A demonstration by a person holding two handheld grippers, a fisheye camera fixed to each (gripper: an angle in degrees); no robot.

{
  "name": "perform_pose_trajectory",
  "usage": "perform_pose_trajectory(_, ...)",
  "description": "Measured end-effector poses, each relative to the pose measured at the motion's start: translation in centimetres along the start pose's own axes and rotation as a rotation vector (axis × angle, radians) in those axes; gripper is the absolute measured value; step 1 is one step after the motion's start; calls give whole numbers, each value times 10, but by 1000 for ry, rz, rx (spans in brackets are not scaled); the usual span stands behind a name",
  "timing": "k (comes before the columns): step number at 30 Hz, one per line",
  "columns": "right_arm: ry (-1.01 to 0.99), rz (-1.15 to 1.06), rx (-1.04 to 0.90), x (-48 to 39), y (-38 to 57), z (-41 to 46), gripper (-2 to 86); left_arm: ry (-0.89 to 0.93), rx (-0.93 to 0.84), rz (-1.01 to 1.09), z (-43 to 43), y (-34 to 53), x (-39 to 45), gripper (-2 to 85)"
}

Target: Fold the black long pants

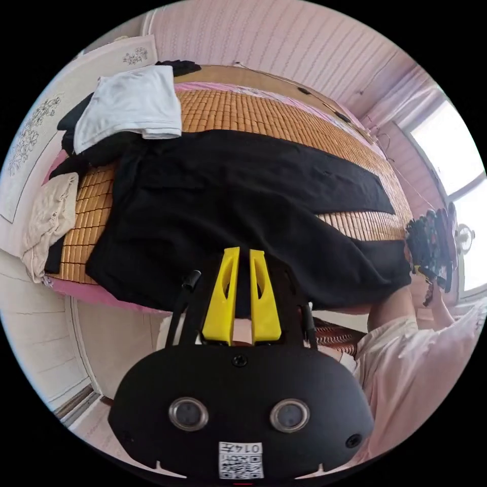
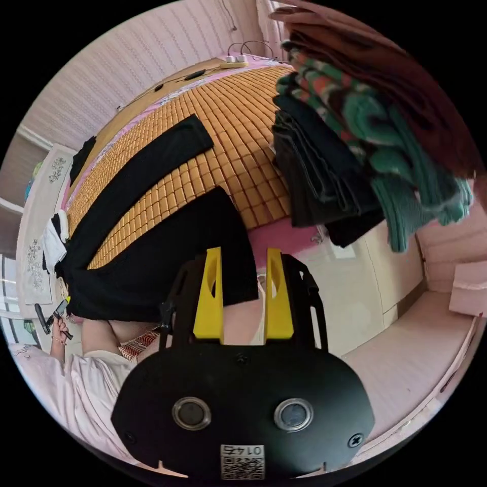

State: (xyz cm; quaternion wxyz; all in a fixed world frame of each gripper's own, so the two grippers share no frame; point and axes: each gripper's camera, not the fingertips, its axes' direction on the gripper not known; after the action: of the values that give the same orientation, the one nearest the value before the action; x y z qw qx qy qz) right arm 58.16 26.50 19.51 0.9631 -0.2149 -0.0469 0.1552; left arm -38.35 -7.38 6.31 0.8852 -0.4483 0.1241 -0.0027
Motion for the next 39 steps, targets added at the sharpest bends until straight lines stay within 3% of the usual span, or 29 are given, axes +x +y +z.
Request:
perform_pose_trajectory(5, -129, 21, 38, 15, 9, 10, 132, 69, -27, 208, 36, -8, 88, 58)
perform_pose_trajectory(10, 72, -269, 152, -43, -35, 15, 81, 2, -69, 443, 82, -32, 170, 73)
perform_pose_trajectory(15, 115, -282, 72, -48, -69, 45, 108, -98, -174, 500, 131, -41, 211, 86)
perform_pose_trajectory(16, 83, -265, 16, -42, -73, 56, 93, -131, -212, 505, 144, -42, 216, 88)
perform_pose_trajectory(21, 72, -217, 153, -25, -67, 40, 3, -93, -250, 450, 161, -48, 225, 46)
perform_pose_trajectory(22, 90, -208, 178, -21, -69, 34, -2, -103, -238, 467, 163, -49, 229, 5)
perform_pose_trajectory(26, 30, -224, 209, -10, -80, 19, 0, -130, -248, 512, 172, -51, 238, -7)
perform_pose_trajectory(31, -63, -306, 29, -11, -66, 49, 65, -128, -253, 549, 181, -44, 243, -10)
perform_pose_trajectory(34, 12, -341, 96, -14, -49, 50, 18, -125, -238, 542, 183, -39, 242, -10)
perform_pose_trajectory(39, -100, -319, 132, -3, -53, 37, -3, -84, -216, 514, 179, -35, 235, -10)
